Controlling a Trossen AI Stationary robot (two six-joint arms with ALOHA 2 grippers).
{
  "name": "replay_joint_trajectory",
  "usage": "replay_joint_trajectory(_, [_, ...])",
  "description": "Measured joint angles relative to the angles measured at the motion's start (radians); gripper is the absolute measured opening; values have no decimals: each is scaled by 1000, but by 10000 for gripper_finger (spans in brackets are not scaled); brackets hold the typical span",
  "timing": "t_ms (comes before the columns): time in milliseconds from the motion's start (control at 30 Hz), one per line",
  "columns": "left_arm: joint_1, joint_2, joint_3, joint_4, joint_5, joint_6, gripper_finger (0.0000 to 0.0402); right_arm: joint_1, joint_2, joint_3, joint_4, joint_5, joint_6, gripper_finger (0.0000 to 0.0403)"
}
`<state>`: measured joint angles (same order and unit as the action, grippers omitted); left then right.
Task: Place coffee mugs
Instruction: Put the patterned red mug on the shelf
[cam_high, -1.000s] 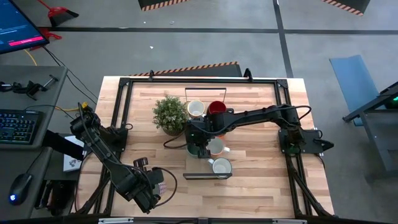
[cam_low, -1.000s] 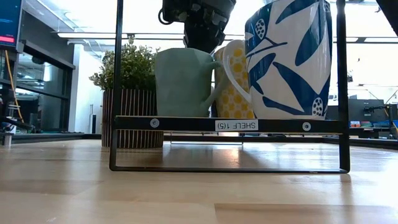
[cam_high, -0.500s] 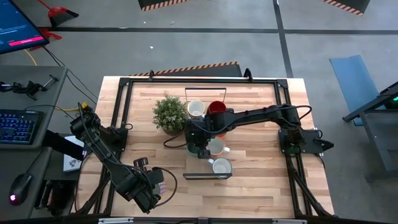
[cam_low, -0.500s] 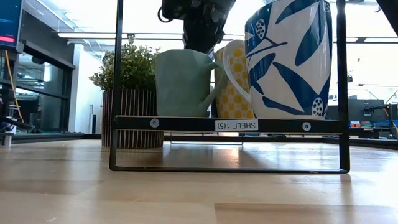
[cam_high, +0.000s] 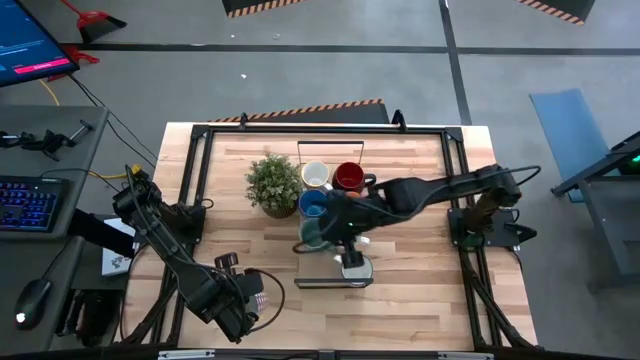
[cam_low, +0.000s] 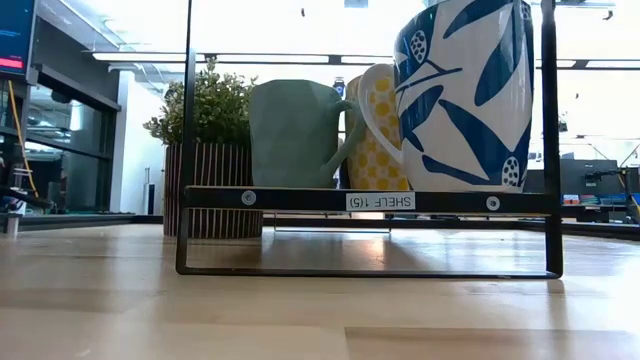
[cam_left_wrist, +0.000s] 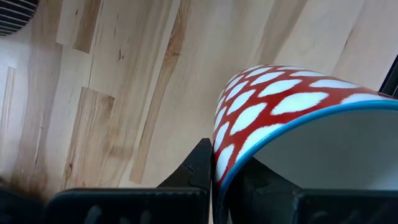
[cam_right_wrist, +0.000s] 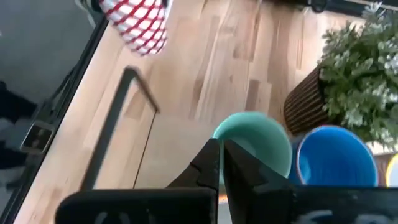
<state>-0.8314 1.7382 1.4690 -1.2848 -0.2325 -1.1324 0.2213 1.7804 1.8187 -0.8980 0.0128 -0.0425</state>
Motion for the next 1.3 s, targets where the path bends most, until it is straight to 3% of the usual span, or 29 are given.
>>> replay_joint_trajectory(167, [0, 0, 0, -1, -5, 0, 11, 44, -57, -1, -125, 24, 17, 0])
replay_joint_trajectory(267, [0, 0, 0, -1, -10, 0, 11, 75, -105, -12, -199, 114, 65, 0])
replay_joint_trajectory(333, [0, 0, 0, 0, -10, 0, 11, 96, -170, -88, -178, 167, 89, 0])
replay_joint_trajectory(467, [0, 0, 0, 0, -10, 0, 11, 142, -380, -393, 12, 168, 181, 0])
replay_joint_trajectory(633, [0, 0, 0, 0, -9, 8, 11, 212, -662, -783, 411, 99, 226, 0])
replay_joint_trajectory(867, [2, 0, 0, 1, -8, 11, 10, 280, -948, -1165, 762, 138, 247, 0])
replay_joint_trajectory(1067, [44, 0, 0, 0, 39, 55, 7, 284, -1126, -1370, 867, 138, 368, 0])
replay_joint_trajectory(1300, [134, -3, 0, -27, 58, 177, 7, 284, -1240, -1434, 827, 141, 507, 0])
